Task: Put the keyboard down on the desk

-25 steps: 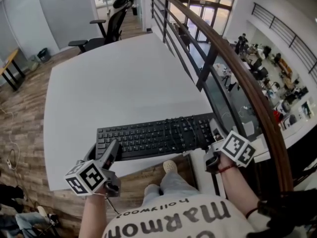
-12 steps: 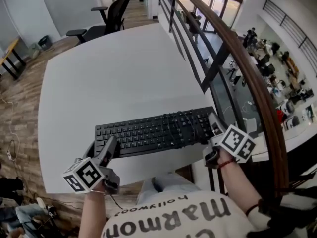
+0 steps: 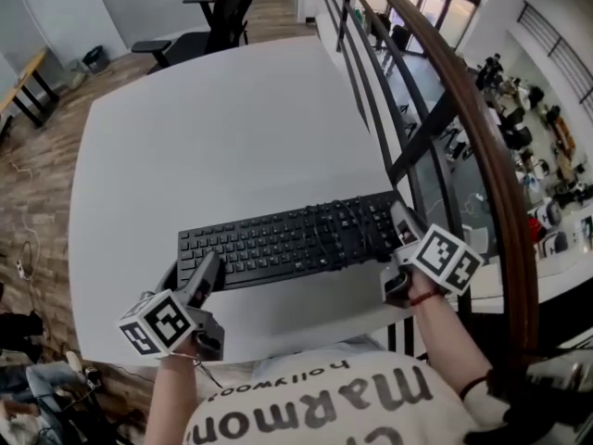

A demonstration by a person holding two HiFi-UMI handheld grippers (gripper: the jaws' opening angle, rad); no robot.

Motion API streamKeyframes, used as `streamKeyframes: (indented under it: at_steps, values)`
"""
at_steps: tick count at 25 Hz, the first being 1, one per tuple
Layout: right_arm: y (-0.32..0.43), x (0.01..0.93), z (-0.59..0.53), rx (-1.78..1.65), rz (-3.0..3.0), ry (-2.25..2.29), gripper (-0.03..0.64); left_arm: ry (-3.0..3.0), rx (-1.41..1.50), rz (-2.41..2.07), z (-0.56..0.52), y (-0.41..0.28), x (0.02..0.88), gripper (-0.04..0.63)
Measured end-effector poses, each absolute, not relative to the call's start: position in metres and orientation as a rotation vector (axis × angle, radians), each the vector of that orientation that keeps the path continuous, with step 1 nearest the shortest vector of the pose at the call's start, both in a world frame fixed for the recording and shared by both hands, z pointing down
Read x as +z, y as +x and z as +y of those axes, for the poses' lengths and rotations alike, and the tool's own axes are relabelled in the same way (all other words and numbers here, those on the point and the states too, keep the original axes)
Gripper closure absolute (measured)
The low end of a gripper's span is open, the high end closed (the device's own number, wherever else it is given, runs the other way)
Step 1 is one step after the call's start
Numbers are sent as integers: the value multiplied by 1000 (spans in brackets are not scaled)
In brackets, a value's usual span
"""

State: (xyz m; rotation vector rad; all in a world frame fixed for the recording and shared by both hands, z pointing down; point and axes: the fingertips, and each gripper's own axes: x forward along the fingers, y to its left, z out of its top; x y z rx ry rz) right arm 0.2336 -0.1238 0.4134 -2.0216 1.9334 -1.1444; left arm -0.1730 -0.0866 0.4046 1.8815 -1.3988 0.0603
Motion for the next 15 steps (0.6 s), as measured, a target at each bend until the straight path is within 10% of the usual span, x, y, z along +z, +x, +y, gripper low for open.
streamKeyframes:
  at_steps: [15]
  values:
    - [185, 472, -174, -1337, 2019, -1977, 460, 1720, 85, -1476, -91, -215, 452, 262]
